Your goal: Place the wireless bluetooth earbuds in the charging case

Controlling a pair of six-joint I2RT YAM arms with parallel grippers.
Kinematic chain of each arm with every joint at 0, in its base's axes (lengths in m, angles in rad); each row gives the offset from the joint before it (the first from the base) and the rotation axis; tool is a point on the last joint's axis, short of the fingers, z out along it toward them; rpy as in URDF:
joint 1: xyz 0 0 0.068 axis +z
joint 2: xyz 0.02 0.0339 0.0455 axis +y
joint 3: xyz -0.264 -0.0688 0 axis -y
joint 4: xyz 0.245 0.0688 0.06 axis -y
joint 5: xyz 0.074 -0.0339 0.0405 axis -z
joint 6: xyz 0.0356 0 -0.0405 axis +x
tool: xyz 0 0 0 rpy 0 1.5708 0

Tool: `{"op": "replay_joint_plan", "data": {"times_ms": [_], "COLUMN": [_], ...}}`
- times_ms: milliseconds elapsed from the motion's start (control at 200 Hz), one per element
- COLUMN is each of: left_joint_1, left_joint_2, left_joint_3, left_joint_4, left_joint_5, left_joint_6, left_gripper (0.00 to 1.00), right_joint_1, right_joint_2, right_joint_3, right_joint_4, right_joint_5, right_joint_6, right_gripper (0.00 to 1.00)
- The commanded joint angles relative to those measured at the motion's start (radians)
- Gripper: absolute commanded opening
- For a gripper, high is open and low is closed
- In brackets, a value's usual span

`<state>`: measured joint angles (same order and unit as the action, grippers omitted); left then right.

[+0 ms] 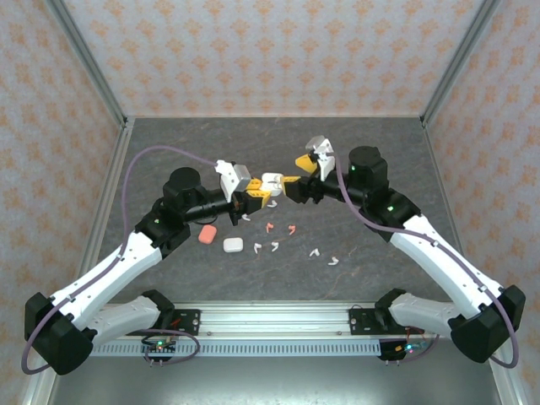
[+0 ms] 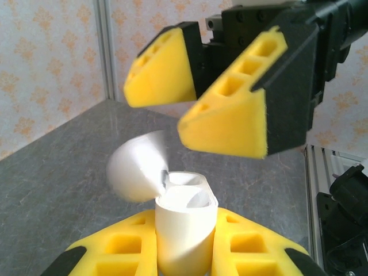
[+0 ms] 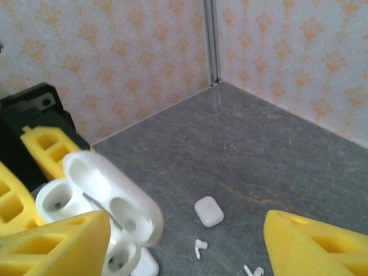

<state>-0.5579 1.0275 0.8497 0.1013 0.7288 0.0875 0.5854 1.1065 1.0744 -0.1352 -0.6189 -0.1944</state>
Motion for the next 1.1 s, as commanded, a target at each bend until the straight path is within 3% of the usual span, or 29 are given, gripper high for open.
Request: {"op": "replay_joint_plan", "data": {"times_ms": [0,235,375,591,771,951,1096], "left_joint_1": [-0.011,-0.014,-0.012,-0.013,-0.013,-0.014,-0.013], "left_joint_2": [-0.012,-0.029,-0.064,-0.144,-0.224,-0.25,-0.239], "left_joint_3": [0.011,-0.012,-0.066,-0.181,-0.269,-0.299,-0.291], "left_joint_4": [0.006,-0.006,0.02,0.089,0.161,0.223,0.269], "left_joint_5": [0.025,-0.017,-0.08,-0.127,-0.126,-0.069,-0.024], "left_joint_6": [0.032,0.037,0.021,-0.044,-0.103,-0.148,-0.177], "left_gripper": [0.0,0.0,0.0,0.0,0.0,0.0,0.0], "right_joint_1": [-0.004,-0.004,-0.004,-0.004,-0.003,-0.001,0.002], "right_joint_2": [0.022,-0.05,-0.107,-0.133,-0.091,-0.039,-0.013], "right_joint_3": [0.052,0.041,0.026,-0.076,-0.17,-0.264,-0.373], "right_joint_4": [-0.016,-0.054,-0.129,-0.219,-0.322,-0.414,-0.375], "right_joint_5": [0.016,0.005,0.069,0.175,0.265,0.324,0.31], "right_joint_6": [-0.004,0.011,0.059,0.217,0.35,0.466,0.557], "right_gripper": [0.71,0.71,0.71,0.62,0.47,0.39,0.36]}}
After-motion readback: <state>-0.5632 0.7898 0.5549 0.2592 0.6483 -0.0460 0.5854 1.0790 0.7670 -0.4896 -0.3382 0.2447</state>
